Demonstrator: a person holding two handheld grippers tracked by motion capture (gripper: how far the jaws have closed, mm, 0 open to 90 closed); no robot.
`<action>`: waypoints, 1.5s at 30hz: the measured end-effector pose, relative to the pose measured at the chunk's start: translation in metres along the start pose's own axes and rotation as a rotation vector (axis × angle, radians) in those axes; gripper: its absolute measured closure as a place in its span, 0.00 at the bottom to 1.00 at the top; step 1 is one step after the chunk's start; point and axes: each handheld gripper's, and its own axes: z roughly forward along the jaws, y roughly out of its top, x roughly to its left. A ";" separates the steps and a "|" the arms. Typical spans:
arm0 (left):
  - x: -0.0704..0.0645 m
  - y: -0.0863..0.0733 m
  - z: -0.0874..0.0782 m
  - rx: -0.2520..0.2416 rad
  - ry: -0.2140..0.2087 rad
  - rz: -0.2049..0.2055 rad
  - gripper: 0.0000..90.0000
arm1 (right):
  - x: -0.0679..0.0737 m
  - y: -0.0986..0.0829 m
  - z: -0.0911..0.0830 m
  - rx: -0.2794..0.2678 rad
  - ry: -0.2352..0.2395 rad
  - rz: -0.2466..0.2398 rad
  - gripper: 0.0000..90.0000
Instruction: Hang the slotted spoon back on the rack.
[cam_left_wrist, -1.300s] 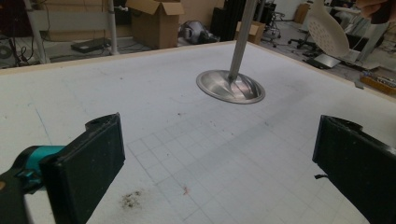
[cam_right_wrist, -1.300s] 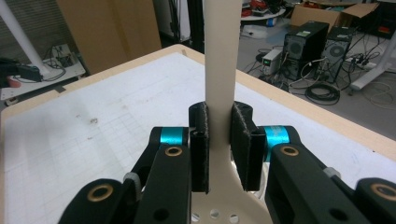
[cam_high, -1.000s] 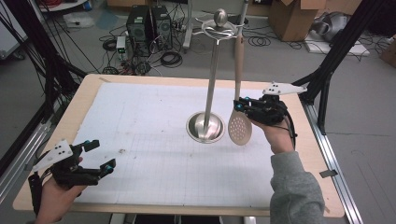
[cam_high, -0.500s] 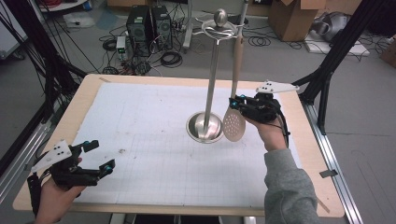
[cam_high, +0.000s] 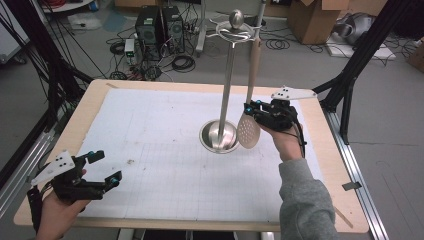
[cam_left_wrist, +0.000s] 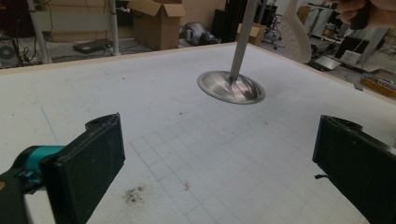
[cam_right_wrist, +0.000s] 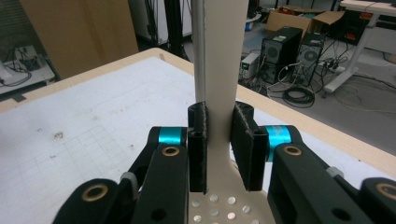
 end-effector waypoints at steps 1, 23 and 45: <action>0.000 0.000 0.000 -0.002 0.001 0.001 0.03 | 0.000 -0.001 0.000 -0.006 0.002 -0.002 0.81; 0.001 0.003 0.001 -0.018 0.013 0.009 0.03 | 0.011 -0.018 -0.011 -0.014 0.040 -0.035 0.16; 0.003 0.004 0.014 -0.030 0.003 0.002 0.03 | 0.019 -0.050 -0.025 -0.017 0.083 -0.028 0.13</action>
